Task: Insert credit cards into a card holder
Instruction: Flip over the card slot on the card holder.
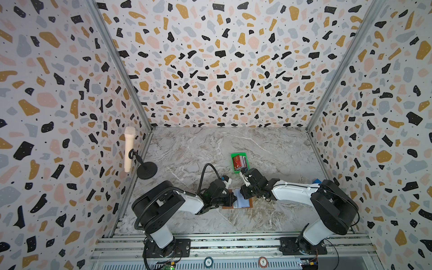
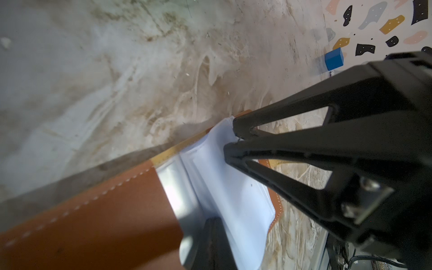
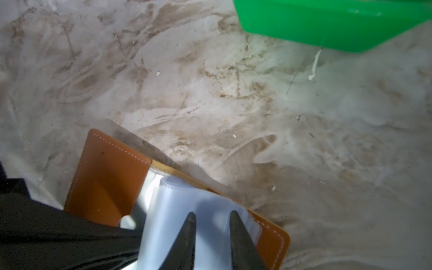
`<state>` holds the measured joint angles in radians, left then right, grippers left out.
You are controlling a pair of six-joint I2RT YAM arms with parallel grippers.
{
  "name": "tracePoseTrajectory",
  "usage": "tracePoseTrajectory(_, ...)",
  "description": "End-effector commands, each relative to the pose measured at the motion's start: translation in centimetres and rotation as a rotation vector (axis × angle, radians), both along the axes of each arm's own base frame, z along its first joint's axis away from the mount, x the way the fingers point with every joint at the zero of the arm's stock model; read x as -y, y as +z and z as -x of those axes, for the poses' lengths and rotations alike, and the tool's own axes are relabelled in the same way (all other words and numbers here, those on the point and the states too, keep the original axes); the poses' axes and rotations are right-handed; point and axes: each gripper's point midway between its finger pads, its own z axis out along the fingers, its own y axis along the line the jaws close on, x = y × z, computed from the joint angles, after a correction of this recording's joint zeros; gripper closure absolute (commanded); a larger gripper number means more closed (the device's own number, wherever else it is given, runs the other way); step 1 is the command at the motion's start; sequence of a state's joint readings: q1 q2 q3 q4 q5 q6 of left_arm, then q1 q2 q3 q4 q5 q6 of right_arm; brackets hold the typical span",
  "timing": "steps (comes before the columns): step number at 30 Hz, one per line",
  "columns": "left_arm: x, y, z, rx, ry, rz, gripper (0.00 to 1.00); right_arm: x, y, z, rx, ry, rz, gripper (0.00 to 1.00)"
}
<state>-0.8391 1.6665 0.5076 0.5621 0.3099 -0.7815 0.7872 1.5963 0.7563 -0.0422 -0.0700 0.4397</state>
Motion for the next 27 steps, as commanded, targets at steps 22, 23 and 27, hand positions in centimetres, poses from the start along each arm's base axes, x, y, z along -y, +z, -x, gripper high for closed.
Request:
tracePoseTrajectory(22,0.4,0.5,0.0,0.000,-0.004,0.034,1.00,-2.8,1.0,3.2,-0.077,0.110,-0.109,1.00)
tracePoseTrajectory(23,0.3,0.8,-0.1,0.003,0.002,0.046,1.00,-2.9,1.2,3.2,-0.073,0.110,-0.115,1.00)
tracePoseTrajectory(27,0.2,2.2,-0.3,0.015,0.027,0.093,1.00,-3.1,2.1,3.1,-0.061,0.113,-0.132,1.00)
